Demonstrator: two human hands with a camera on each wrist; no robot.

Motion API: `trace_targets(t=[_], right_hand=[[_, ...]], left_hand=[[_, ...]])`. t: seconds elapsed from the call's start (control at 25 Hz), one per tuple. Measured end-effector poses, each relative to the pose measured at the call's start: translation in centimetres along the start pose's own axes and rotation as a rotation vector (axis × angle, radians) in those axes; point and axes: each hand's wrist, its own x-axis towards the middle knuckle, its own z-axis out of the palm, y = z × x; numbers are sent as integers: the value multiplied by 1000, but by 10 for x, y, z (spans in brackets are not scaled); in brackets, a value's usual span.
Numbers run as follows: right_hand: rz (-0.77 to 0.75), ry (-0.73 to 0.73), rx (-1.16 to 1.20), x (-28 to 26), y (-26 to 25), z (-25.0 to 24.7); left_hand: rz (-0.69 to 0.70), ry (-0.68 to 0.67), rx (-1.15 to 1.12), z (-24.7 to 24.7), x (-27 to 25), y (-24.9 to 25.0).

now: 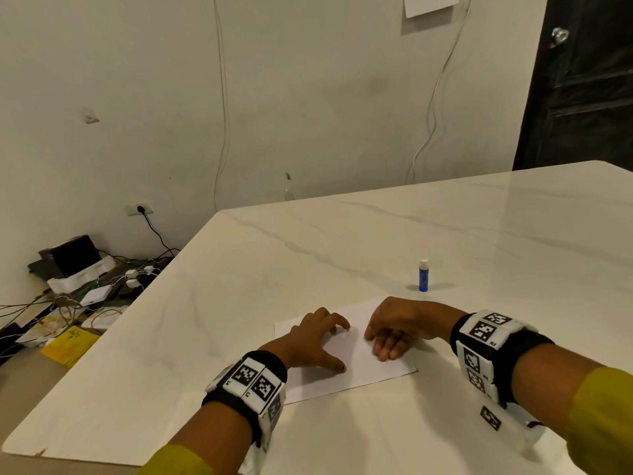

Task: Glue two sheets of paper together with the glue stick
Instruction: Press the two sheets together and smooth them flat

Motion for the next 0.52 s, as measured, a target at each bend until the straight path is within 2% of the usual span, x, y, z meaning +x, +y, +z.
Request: trace_targets(t=[0.24, 0.52], right_hand=[[46, 123, -38, -4, 7, -7], [-3, 258, -52, -13, 13, -1]], left_hand=[[-159, -109, 70, -20, -23, -31], [-210, -96, 103, -27, -29, -22]])
